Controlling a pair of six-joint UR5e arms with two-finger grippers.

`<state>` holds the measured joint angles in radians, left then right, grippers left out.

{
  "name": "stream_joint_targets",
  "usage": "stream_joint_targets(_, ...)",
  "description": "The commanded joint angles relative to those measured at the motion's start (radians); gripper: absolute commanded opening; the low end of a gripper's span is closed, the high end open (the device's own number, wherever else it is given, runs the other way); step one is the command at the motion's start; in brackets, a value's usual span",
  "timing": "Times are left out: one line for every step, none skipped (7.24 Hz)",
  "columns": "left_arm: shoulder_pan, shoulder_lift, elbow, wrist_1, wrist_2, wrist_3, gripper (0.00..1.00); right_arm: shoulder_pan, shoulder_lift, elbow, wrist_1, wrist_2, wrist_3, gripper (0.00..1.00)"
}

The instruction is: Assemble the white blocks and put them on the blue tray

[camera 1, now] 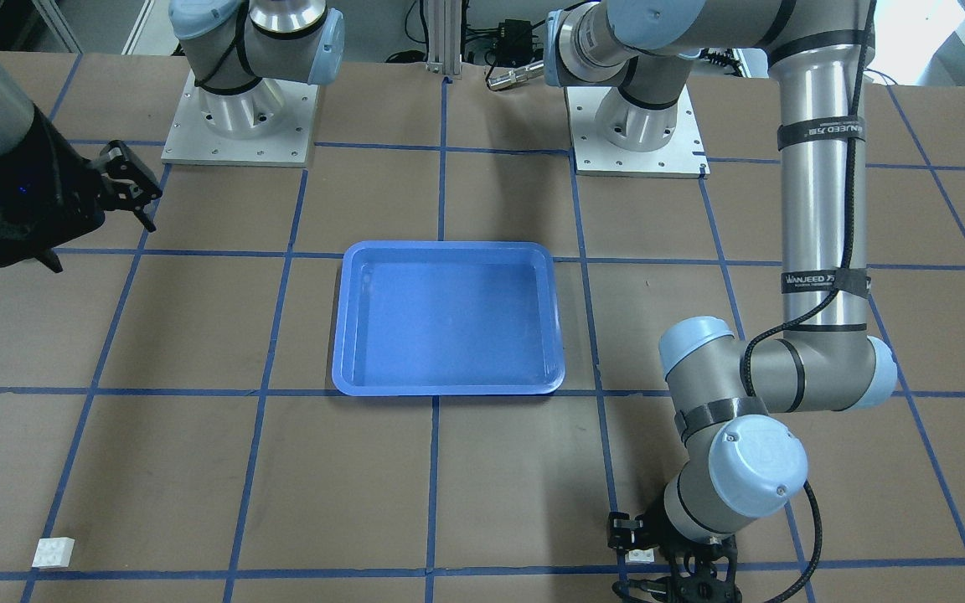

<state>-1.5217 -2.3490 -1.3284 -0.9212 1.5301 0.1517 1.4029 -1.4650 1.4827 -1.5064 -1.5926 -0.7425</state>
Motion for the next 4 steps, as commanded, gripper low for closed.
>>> stream_joint_targets(0.0, 0.005, 0.0, 0.001, -0.002, -0.003, 0.0, -0.032, 0.034, 0.001, -0.07, -0.004, -0.112, 1.0)
stream_joint_targets(0.0, 0.007, 0.0, 0.001, -0.002, -0.001, 0.0, -0.033, 0.052, 0.002, -0.074, -0.003, -0.2, 1.0)
stream_joint_targets(-0.003, 0.034, 0.0, -0.001, -0.002, -0.003, 0.0, -0.035, 0.075, 0.002, -0.075, -0.003, -0.318, 1.0)
stream_joint_targets(-0.018, 0.075, -0.009, -0.016, 0.004, -0.006, 0.0, -0.045, 0.084, 0.002, -0.093, -0.003, -0.399, 1.0)
